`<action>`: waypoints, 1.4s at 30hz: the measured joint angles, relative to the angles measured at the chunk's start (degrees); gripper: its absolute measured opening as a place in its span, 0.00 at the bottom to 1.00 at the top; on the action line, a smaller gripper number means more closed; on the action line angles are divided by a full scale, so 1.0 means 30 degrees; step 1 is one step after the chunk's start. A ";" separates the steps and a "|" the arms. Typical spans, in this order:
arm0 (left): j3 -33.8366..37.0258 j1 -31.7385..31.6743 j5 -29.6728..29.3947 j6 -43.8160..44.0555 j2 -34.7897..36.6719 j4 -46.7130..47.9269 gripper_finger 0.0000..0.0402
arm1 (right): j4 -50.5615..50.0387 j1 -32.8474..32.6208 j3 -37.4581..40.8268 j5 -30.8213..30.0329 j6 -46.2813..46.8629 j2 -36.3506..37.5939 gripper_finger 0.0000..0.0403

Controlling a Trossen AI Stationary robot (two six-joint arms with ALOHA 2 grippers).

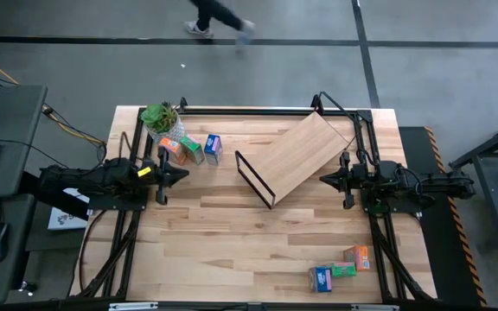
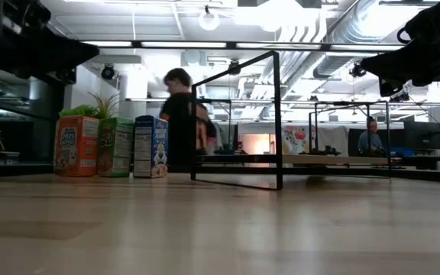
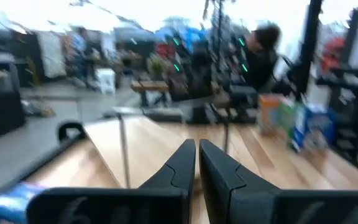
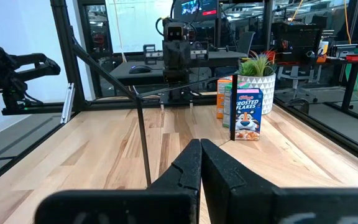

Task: Stack cereal on shelf
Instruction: Put the top blue cereal box on the shelf

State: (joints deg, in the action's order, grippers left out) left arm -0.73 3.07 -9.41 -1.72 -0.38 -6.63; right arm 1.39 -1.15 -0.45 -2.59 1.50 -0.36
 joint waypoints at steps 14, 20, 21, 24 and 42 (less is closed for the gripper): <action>-0.6789 -0.1437 -0.5160 0.1142 -0.5554 0.5789 0.46 | 0.0000 -0.0007 -0.0007 0.0000 -0.0001 0.0007 0.00; -1.2121 -0.4502 -0.5563 0.1584 -1.2045 1.0096 0.59 | 0.0000 -0.0004 0.0000 -0.0004 0.0000 0.0004 0.00; -1.2776 -0.5089 -0.5496 0.1718 -1.3123 1.0194 0.60 | 0.0000 0.0000 0.0000 0.0000 0.0000 0.0000 0.00; -1.4591 -0.6934 -0.4381 0.1889 -1.6413 1.0271 0.61 | 0.0000 -0.0007 -0.0007 -0.0007 0.0000 0.0004 0.00; -1.7267 -0.9909 -0.3322 1.0522 -2.5267 1.0934 0.61 | 0.0000 -0.0001 -0.0007 -0.0007 0.0000 0.0007 0.00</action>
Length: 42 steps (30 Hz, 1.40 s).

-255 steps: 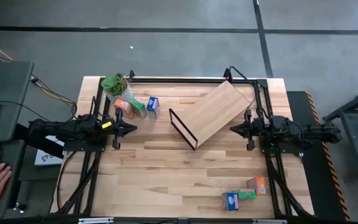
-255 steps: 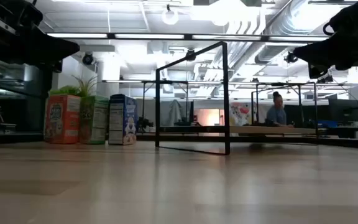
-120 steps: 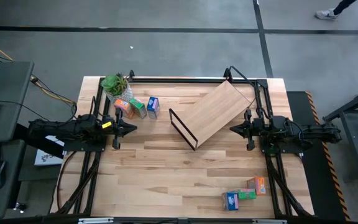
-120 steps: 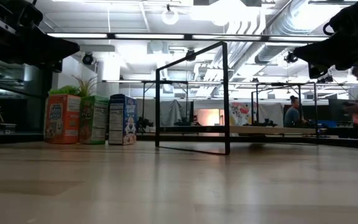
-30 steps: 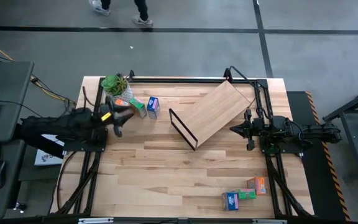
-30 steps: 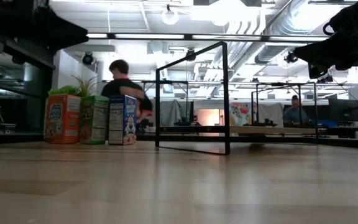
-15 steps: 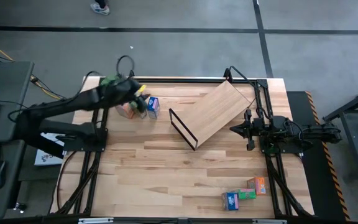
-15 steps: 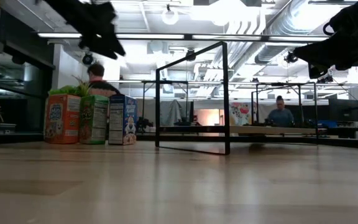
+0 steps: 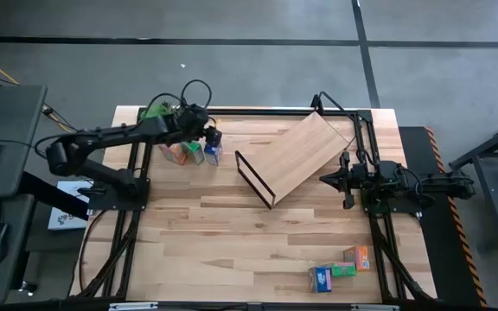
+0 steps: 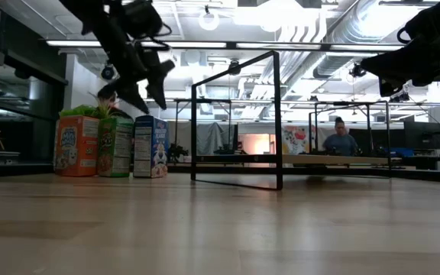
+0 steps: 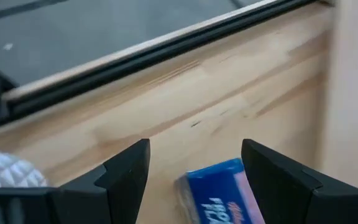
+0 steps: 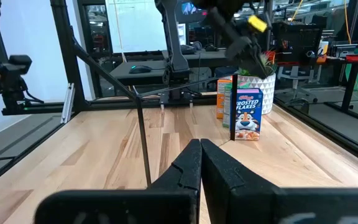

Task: Stack cereal on shelf
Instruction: Put the top blue cereal box on the shelf

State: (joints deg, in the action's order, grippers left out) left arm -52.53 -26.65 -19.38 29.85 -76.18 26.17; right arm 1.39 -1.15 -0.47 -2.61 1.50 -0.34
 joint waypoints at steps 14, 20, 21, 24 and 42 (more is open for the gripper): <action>0.0007 0.0978 -0.0211 0.1537 -0.1869 -0.0887 0.61 | 0.0000 -0.0004 0.0007 0.0002 0.0000 0.0000 0.00; 0.0007 0.1049 -0.0176 0.1116 -0.1858 -0.1167 0.61 | -0.0006 -0.0006 0.0001 0.0000 0.0000 0.0000 0.00; 0.0007 0.1022 -0.0170 0.1018 -0.1858 -0.1211 0.61 | 0.0000 -0.0006 0.0000 0.0000 0.0000 -0.0002 0.00; 0.0007 0.1013 -0.0168 0.0777 -0.1858 -0.1224 0.61 | 0.0000 -0.0002 0.0004 0.0000 0.0000 -0.0002 0.00; -0.0044 0.0998 -0.0655 -0.0237 -0.0600 -0.0768 0.61 | 0.0000 -0.0005 0.0007 0.0000 0.0000 -0.0006 0.00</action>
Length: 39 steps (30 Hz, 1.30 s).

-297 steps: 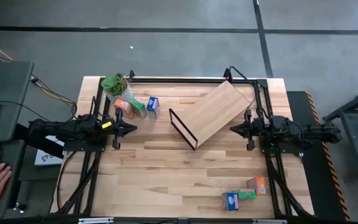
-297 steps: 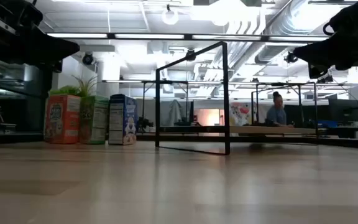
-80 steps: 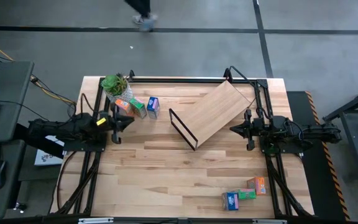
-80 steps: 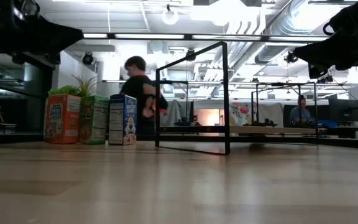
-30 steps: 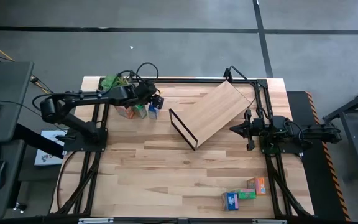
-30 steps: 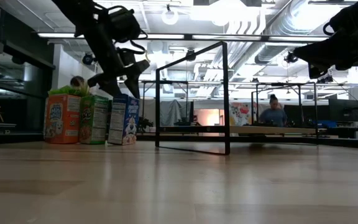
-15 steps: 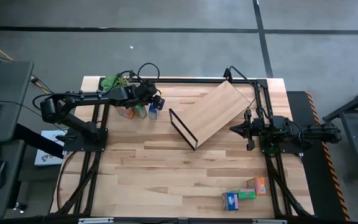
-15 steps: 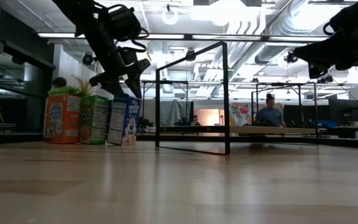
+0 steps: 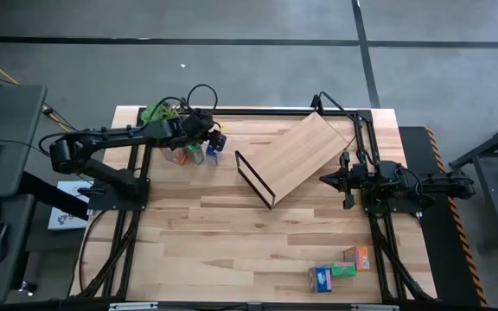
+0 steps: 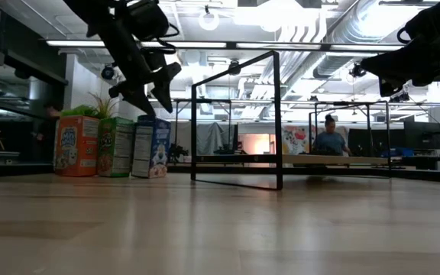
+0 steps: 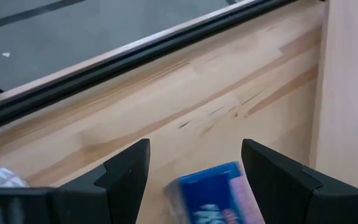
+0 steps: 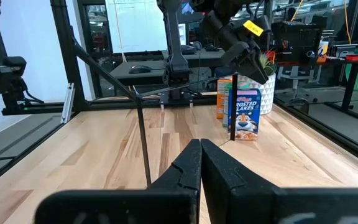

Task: Stack cereal on shelf
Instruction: Put the top blue cereal box on the shelf

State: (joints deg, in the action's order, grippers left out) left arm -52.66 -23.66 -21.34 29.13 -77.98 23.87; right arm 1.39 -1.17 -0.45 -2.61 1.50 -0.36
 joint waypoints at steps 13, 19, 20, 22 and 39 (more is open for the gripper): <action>0.0087 0.0650 -0.0245 0.0777 -0.0296 0.0929 0.61 | -0.0004 0.0003 -0.0007 0.0000 0.0000 0.0006 0.00; 0.0087 0.1071 -0.0537 0.1106 -0.0296 0.0909 0.61 | -0.0002 -0.0001 -0.0005 0.0000 0.0000 0.0004 0.00; 0.0087 0.1099 -0.0759 0.1196 -0.0296 0.1048 0.61 | 0.0000 -0.0001 0.0000 0.0000 0.0000 0.0006 0.00; 0.0087 0.1183 -0.1192 0.1341 -0.0306 0.1237 0.61 | 0.0000 0.0003 -0.0007 0.0001 0.0000 0.0003 0.00; 0.0102 0.1428 -0.0974 0.1593 -0.2621 0.0705 0.61 | 0.0000 -0.0001 -0.0007 0.0000 0.0000 0.0000 0.00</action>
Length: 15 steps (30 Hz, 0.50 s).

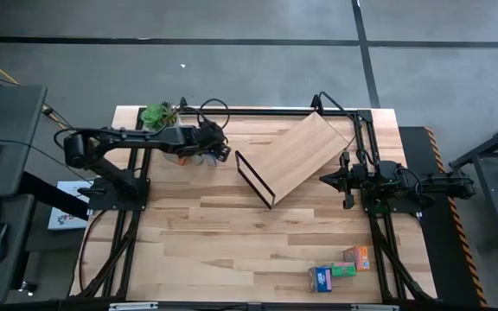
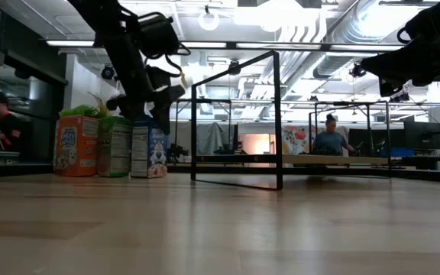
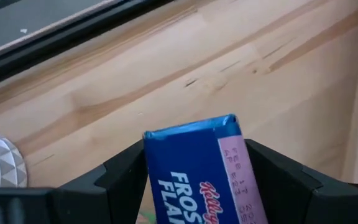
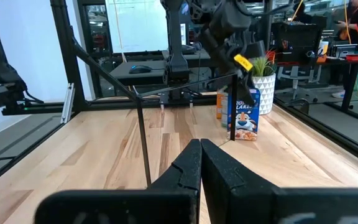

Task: Stack cereal on shelf
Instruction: Put the top blue cereal box on the shelf

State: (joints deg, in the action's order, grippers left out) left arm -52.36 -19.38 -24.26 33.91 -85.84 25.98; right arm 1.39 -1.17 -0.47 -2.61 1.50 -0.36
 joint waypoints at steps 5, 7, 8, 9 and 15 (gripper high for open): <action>0.0000 -0.0007 0.0011 -0.0335 -0.0277 -0.0013 0.61 | 0.0000 0.0000 0.0004 0.0000 0.0000 0.0003 0.00; 0.0000 -0.0008 0.0020 -0.0329 -0.0215 -0.0028 0.60 | 0.0000 0.0000 0.0002 0.0000 0.0000 0.0007 0.00; 0.0000 -0.0035 0.0039 -0.0342 -0.0149 0.0005 0.59 | 0.0000 0.0000 0.0001 0.0000 0.0000 0.0007 0.00; 0.0000 -0.0036 0.0040 -0.0350 -0.0079 -0.0046 0.58 | 0.0000 0.0000 0.0000 0.0000 0.0000 0.0007 0.00; 0.0000 -0.0036 0.0043 -0.0379 0.0051 -0.0034 0.43 | 0.0000 0.0005 0.0006 0.0000 0.0000 0.0006 0.00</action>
State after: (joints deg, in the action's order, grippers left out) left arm -52.36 -19.49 -24.13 32.77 -85.69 25.88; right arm 1.39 -1.15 -0.45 -2.61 1.50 -0.34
